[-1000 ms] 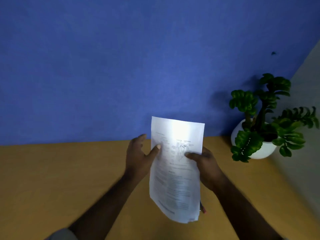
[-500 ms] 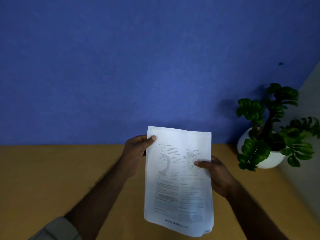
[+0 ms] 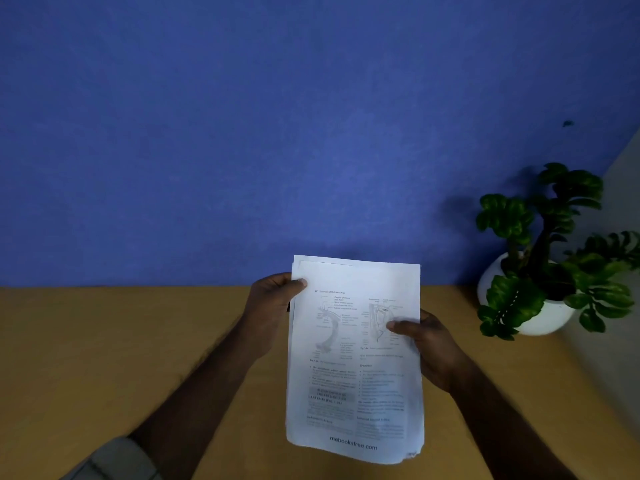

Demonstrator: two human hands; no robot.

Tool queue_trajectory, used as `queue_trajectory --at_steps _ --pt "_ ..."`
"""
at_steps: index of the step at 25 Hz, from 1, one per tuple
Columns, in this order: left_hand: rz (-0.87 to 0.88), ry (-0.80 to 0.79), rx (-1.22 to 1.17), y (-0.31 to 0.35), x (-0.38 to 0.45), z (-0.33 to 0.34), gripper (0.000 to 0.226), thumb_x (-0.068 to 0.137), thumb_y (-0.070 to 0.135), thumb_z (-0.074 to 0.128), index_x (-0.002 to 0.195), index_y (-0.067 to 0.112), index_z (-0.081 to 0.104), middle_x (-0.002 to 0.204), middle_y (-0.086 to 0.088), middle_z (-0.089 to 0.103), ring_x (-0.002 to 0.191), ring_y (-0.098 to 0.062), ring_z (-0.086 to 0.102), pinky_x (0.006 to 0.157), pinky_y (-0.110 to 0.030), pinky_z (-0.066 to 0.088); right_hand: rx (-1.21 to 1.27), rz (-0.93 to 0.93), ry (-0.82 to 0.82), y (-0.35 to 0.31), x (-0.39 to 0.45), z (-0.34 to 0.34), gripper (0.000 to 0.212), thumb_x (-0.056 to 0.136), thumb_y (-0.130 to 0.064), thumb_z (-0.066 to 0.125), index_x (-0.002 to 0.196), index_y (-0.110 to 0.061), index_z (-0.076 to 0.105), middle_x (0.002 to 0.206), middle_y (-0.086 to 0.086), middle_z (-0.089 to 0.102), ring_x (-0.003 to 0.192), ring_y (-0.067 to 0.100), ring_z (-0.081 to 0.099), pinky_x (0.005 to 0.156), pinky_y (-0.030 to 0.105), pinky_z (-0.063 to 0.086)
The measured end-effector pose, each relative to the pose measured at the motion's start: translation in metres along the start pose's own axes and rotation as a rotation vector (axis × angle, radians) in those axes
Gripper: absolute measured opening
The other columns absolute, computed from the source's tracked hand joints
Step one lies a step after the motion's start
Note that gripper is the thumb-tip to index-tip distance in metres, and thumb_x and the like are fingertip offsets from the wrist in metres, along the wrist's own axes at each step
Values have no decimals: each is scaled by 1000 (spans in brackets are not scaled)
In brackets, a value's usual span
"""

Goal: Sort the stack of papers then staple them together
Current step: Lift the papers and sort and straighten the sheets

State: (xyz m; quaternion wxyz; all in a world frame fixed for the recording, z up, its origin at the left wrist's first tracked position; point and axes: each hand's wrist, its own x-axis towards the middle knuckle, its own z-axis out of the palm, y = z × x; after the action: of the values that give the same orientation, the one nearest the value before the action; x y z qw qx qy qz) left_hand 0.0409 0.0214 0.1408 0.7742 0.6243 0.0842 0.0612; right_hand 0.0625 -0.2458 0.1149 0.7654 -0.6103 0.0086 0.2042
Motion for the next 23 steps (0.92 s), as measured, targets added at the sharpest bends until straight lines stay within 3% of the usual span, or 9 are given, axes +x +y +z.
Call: queue_trajectory --at_steps 7,10,15,20,23 --pt "42 18 -6 -2 -4 4 17 94 8 67 94 18 80 107 -3 80 98 -25 77 86 -39 62 -55 -33 -10 8 4 -3 26 90 1 59 109 -12 70 113 13 73 97 38 72 78 48 60" --pt "78 -12 -36 -4 -4 4 14 94 13 68 93 18 81 108 -4 80 98 -25 77 80 -33 64 -49 -52 -10 9 7 -4 25 89 0 61 109 -13 71 115 13 73 97 37 72 76 44 60" --pt "40 55 -84 -7 -3 2 12 94 19 69 95 11 78 105 -8 80 94 -27 78 69 -28 61 -143 -121 -31 7 9 3 21 89 -19 68 109 -19 73 115 8 74 99 33 72 82 48 59" --pt "48 -92 0 -9 -7 -7 26 90 29 71 110 14 76 111 -5 79 99 -23 77 73 -27 61 -183 -208 13 2 9 10 19 90 -19 68 108 -16 73 107 6 77 92 26 75 70 33 61" --pt "78 11 95 -15 -9 -8 13 94 17 69 102 16 79 104 -2 81 96 -22 78 76 -30 61 -246 -243 63 4 10 17 14 91 -14 67 104 -17 72 99 0 78 86 22 76 62 24 59"
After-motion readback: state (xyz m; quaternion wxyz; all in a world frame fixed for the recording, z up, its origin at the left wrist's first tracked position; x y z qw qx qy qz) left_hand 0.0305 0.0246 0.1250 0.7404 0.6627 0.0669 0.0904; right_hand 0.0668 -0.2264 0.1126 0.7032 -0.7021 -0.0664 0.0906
